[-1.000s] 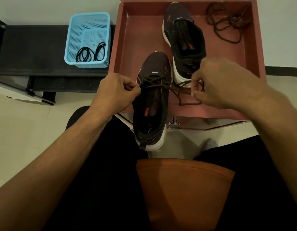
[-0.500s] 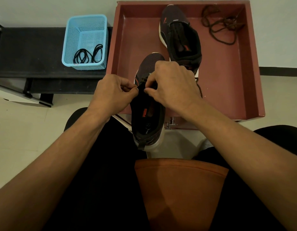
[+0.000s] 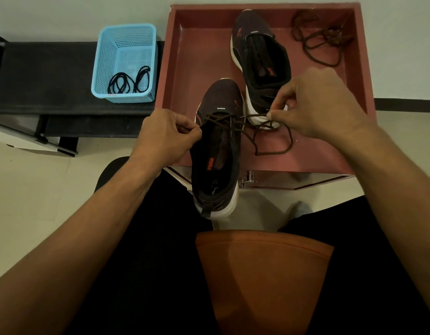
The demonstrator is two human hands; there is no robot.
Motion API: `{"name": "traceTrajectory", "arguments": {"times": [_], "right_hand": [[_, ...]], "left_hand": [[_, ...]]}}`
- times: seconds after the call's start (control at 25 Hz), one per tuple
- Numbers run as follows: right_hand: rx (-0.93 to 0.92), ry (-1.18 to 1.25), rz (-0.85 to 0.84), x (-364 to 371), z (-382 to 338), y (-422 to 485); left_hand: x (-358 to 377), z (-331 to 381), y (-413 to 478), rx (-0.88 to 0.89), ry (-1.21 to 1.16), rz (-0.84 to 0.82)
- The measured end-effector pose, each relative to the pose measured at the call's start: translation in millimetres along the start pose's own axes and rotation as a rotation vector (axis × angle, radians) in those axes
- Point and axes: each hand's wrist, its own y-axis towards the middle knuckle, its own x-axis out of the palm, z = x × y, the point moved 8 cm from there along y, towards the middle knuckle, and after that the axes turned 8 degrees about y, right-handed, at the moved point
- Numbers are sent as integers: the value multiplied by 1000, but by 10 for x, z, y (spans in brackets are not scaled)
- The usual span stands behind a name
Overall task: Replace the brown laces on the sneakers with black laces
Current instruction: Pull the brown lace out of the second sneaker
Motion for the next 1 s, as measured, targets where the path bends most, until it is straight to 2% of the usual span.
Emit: {"name": "traceTrajectory", "arguments": {"times": [0.08, 0.2, 0.32, 0.4, 0.56, 0.68, 0.88, 1.0], "right_hand": [[9, -45, 55, 20, 9, -15], [-80, -45, 139, 22, -213, -81], [-96, 50, 51, 298, -455, -145], [-47, 53, -4, 488, -486, -139], [97, 238, -86, 560, -285, -92], [140, 343, -76, 618, -187, -169], [182, 492, 1, 664, -125, -218], [213, 551, 5, 655, -75, -198]], "left_hand": [[-11, 16, -3, -1, 6, -4], [-26, 51, -14, -1, 7, -2], [-29, 89, -36, 23, 76, 27], [-52, 174, -62, 101, 138, 89], [23, 550, -124, 396, 354, 184], [133, 671, -69, 469, 455, 188], [172, 637, -14, 468, 406, 196], [108, 485, 62, 368, 208, 163]]}}
